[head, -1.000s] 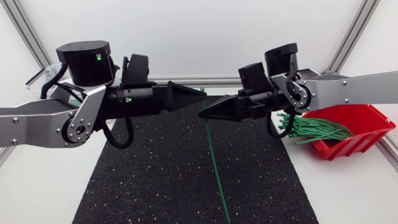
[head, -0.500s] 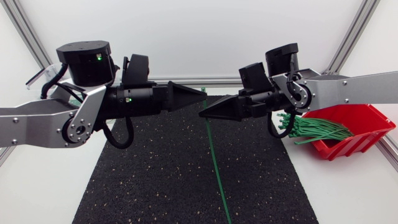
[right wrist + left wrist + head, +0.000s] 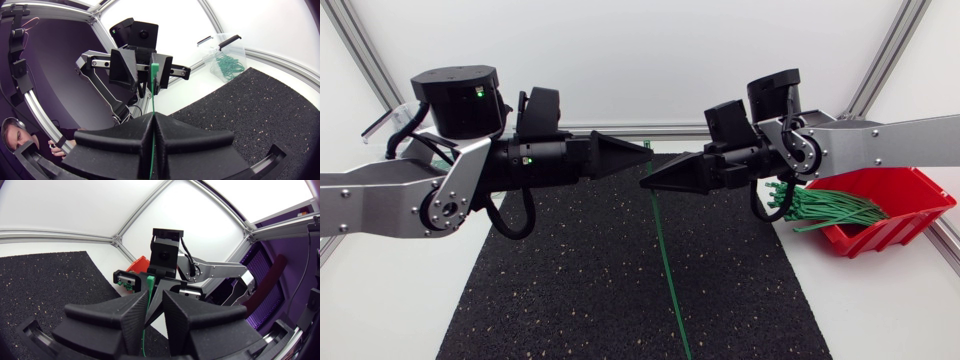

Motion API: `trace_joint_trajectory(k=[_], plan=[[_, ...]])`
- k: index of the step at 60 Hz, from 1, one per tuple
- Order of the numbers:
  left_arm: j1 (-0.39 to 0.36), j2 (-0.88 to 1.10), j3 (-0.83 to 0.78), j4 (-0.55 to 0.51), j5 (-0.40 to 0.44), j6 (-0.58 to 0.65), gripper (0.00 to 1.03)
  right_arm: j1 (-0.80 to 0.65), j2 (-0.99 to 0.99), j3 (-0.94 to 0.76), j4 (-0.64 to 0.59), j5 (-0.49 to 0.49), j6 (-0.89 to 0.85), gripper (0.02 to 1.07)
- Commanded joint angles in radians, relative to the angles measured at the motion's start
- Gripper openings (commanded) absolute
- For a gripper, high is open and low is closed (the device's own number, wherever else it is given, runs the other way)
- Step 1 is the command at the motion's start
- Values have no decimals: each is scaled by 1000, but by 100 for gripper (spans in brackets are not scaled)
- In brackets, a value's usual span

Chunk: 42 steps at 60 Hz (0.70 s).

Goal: Take a green cable tie from the red box, thread the tail through the head to close it, then place it in the transparent bin on the left.

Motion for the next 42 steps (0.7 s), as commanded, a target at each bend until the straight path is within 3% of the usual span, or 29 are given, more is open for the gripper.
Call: trace_joint_trajectory(k=[1, 42], plan=[[-9, 13, -13, 17, 7, 3, 23, -7, -23, -5, 16, 4, 29, 8], [-12, 16, -22, 17, 9, 6, 20, -14, -22, 1, 27, 6, 32, 8]])
